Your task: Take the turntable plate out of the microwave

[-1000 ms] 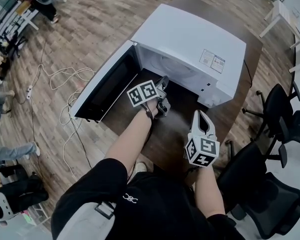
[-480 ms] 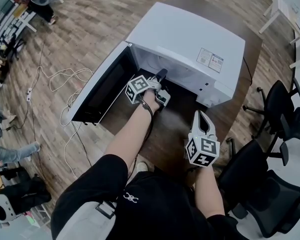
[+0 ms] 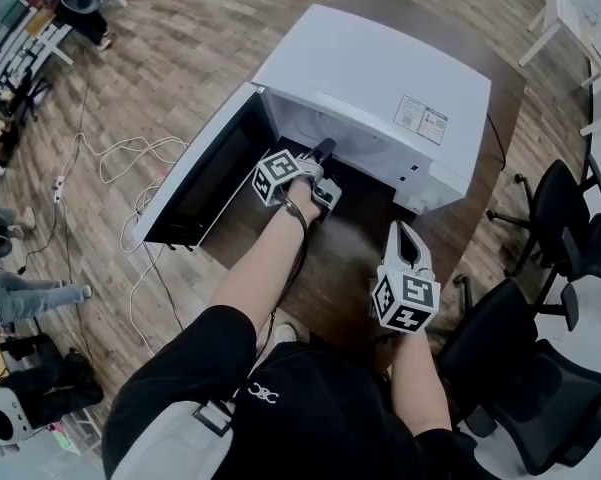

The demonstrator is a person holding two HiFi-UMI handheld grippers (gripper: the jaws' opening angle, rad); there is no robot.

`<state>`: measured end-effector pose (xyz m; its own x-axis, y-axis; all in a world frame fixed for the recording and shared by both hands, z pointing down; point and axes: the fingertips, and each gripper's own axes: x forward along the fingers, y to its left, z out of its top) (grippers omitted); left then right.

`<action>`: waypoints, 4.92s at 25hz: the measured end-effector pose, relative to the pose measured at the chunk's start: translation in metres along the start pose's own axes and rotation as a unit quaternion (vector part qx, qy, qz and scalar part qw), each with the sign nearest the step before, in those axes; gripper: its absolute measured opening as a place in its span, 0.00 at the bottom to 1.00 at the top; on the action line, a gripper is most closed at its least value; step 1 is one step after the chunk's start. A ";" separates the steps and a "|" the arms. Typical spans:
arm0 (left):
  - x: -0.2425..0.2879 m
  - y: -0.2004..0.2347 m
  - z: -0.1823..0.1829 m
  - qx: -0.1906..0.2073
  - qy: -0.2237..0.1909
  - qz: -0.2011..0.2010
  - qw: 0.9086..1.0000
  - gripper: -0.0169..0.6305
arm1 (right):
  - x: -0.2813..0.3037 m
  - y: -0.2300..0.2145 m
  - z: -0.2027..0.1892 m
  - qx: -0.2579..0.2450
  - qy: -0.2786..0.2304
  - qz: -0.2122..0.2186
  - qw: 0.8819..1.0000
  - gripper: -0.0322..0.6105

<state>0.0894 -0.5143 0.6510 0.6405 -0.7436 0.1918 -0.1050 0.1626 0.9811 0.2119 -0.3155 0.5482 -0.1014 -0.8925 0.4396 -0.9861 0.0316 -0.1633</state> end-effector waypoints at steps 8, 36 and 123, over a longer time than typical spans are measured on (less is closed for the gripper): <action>0.009 -0.005 0.001 0.009 0.011 0.000 1.000 0.26 | 0.002 -0.002 0.003 -0.018 0.000 -0.003 1.000 0.06; 0.039 -0.029 0.004 -0.008 0.032 -0.069 0.997 0.28 | 0.007 -0.002 -0.006 -0.024 0.017 -0.003 1.000 0.06; -0.341 -0.086 -0.067 0.011 0.059 -0.180 0.982 0.08 | -0.122 0.128 0.004 -0.036 -0.093 0.035 0.994 0.06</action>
<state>-0.0693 -0.2311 0.4995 0.7229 -0.6694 -0.1711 0.1290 -0.1126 0.9852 0.0986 -0.2042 0.4703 -0.1506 -0.9543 0.2580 -0.9850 0.1226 -0.1215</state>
